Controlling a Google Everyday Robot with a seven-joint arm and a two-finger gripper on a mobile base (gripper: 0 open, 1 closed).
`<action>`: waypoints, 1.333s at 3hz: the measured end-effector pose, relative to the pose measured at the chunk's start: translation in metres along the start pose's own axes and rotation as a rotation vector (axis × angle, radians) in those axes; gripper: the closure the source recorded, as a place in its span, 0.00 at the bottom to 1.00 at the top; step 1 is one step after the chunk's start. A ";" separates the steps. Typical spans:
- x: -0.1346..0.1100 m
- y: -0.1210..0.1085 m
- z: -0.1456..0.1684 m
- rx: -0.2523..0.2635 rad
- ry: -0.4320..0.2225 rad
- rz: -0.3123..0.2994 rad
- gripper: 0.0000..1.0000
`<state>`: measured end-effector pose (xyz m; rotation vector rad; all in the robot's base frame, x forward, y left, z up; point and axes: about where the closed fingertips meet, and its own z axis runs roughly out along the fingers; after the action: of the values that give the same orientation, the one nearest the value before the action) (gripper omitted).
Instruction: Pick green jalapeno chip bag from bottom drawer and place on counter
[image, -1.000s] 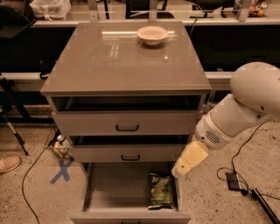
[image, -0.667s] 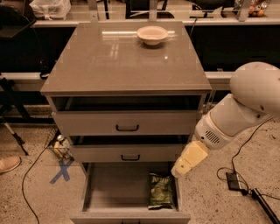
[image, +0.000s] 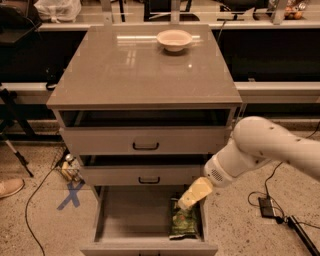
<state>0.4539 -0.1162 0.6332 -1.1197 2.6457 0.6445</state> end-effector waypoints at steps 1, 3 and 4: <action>-0.003 -0.029 0.086 -0.012 -0.025 0.091 0.00; -0.002 -0.038 0.112 0.002 0.000 0.132 0.00; 0.002 -0.064 0.156 0.024 0.000 0.216 0.00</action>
Offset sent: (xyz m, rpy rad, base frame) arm 0.0167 0.0186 -0.0669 0.0136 0.0347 -0.0610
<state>0.5001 -0.0842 0.4740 -0.8333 2.7903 0.6476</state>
